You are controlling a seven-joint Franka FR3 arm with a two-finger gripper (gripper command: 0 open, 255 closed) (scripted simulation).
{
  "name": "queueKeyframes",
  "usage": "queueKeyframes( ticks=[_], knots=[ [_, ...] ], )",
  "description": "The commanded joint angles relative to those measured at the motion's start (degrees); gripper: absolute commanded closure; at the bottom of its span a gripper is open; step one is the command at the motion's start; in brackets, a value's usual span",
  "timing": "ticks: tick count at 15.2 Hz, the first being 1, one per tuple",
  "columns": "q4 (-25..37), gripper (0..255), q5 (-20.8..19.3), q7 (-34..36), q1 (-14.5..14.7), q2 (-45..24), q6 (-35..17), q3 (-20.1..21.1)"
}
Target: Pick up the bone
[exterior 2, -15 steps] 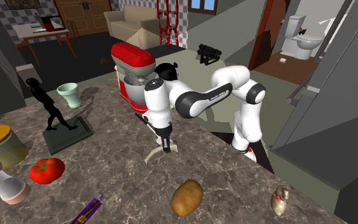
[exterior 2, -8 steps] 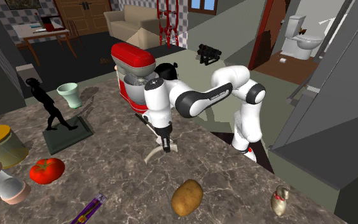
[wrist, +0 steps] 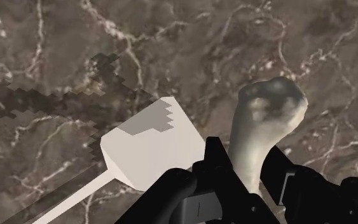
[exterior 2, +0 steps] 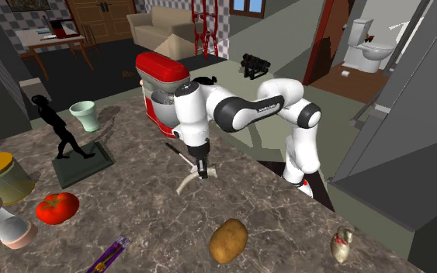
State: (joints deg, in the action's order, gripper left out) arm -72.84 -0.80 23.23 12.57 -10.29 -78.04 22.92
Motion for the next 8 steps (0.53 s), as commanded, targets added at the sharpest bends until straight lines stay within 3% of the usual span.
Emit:
queueKeyframes(
  ticks=[1, 6, 8],
  knots=[
    [2.9, 255, -0.4, 0.4, 0.4, -1.0, 2.0, 0.1],
    [11.5, 255, -1.7, 1.2, 1.7, -4.2, 7.5, 0.4],
    [11.7, 255, -1.8, 1.3, 1.7, -4.4, 7.7, 0.4]
  ],
)
